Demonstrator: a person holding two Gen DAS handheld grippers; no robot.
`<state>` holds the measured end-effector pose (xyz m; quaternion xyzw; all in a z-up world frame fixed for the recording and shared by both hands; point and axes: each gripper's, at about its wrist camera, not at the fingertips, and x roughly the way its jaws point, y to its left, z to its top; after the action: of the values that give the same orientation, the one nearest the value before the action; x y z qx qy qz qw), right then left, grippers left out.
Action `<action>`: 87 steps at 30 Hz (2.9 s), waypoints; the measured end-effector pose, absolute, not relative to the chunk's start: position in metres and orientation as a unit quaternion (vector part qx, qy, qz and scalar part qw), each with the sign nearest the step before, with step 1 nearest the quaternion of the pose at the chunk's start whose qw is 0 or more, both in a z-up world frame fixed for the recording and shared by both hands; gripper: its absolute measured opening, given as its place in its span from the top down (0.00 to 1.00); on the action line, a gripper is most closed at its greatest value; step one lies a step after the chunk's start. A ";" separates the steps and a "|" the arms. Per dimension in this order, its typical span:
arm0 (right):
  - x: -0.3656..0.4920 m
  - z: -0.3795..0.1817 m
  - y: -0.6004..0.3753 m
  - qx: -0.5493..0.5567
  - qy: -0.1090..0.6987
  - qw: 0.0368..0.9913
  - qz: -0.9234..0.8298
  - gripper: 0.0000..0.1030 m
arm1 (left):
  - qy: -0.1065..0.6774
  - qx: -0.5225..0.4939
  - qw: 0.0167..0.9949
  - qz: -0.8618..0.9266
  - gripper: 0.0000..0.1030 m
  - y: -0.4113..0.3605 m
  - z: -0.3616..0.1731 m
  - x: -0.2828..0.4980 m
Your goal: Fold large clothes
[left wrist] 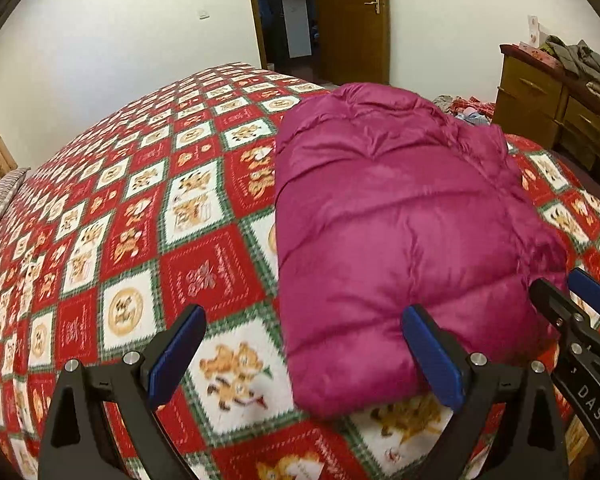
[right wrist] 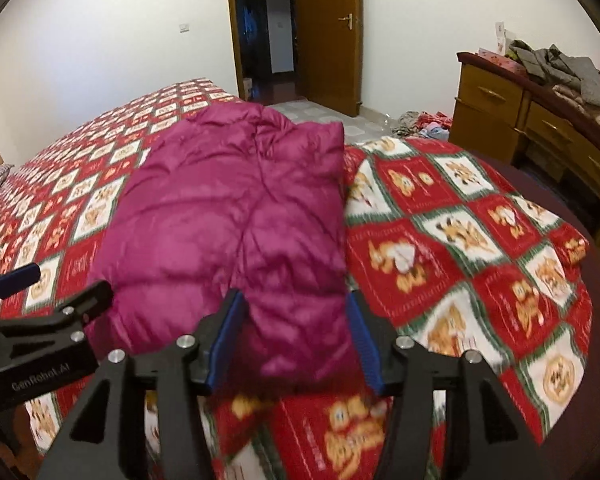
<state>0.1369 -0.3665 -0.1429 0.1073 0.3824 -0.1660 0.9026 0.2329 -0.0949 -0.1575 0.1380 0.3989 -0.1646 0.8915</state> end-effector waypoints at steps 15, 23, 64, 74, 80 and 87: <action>0.099 -0.155 -0.341 0.098 0.411 0.894 -0.152 0.40 | 0.432 0.101 0.879 -0.173 0.03 -0.064 -0.174 0.185; 0.083 -0.153 -0.327 0.096 0.427 0.890 -0.124 0.28 | 0.431 0.116 0.879 -0.165 0.03 -0.051 -0.172 0.160; -0.034 -0.010 -0.305 0.090 0.229 0.961 -0.123 0.11 | 0.194 0.082 0.961 -0.181 0.04 -0.013 -0.010 0.024; -0.047 0.017 -0.302 0.087 0.143 0.977 -0.134 0.06 | 0.131 0.061 0.974 -0.172 0.03 -0.002 0.021 0.009; -0.050 0.019 -0.299 0.084 0.131 0.979 -0.134 0.03 | 0.124 0.059 0.976 -0.169 0.03 -0.002 0.025 0.009; -0.048 0.022 -0.294 0.081 0.125 0.980 -0.133 0.02 | 0.122 0.054 0.977 -0.166 0.03 0.002 0.026 0.008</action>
<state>-0.0483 -0.2942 0.0219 0.0812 0.1250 -0.1334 0.9798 0.0078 0.0023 0.0262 0.0536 0.1215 -0.1660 0.9772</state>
